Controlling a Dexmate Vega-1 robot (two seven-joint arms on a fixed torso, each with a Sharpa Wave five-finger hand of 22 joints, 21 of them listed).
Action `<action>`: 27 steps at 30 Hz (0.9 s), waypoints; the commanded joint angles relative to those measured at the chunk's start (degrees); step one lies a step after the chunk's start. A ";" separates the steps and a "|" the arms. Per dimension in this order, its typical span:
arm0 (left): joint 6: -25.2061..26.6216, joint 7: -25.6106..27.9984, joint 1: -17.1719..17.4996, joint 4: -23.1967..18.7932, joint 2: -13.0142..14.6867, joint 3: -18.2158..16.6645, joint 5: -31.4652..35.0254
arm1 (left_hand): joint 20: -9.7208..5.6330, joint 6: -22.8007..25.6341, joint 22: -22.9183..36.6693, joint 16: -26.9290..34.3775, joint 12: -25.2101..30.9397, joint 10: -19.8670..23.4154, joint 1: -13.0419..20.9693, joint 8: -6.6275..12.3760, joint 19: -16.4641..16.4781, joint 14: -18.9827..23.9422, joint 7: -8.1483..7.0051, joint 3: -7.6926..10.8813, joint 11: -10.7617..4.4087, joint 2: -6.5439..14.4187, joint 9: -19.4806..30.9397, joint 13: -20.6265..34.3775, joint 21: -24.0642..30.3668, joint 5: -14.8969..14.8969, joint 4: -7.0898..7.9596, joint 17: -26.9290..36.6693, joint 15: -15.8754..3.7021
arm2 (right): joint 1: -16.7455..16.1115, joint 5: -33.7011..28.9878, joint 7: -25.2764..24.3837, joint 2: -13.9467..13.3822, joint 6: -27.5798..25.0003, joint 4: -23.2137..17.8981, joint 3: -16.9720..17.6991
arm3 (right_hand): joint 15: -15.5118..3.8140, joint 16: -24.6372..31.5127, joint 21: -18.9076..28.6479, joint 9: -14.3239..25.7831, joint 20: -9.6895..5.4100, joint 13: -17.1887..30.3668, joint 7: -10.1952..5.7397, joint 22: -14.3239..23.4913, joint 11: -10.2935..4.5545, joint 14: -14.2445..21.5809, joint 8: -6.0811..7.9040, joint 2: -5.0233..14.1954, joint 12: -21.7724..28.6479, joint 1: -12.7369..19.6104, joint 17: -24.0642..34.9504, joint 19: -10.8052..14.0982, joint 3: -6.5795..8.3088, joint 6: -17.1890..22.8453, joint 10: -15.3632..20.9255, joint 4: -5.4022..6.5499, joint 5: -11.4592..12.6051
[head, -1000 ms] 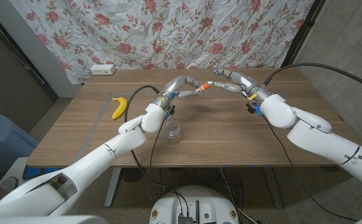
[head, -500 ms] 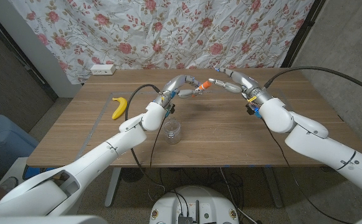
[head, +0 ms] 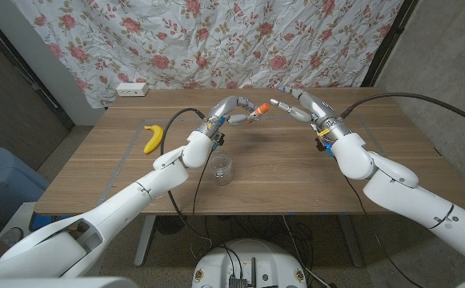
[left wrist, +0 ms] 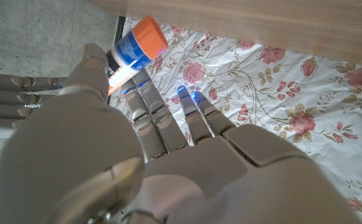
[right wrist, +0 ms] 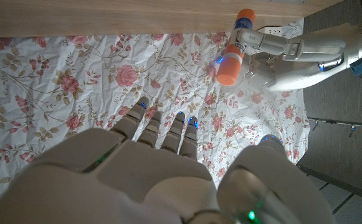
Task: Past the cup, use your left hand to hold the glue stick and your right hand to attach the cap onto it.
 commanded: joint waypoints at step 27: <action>2.58 1.27 1.53 -2.89 0.60 -0.28 0.70 | -2.11 1.12 0.18 0.02 0.41 0.23 1.00 0.60 0.64 0.72 0.33 0.37 -0.18 3.70 0.42 0.25 0.13 0.32 0.15 0.11 -8.26 | -5.23 -4.53 -4.09 3.08 -0.13 -0.14 -1.49 | -0.58 -0.52 -0.15 0.08 0.04 -0.13 0.62 0.22 0.59 -2.95 -0.93 2.93 -0.42 -0.22 -0.74 -1.52 0.85 -2.96 -2.14 -0.06 -2.17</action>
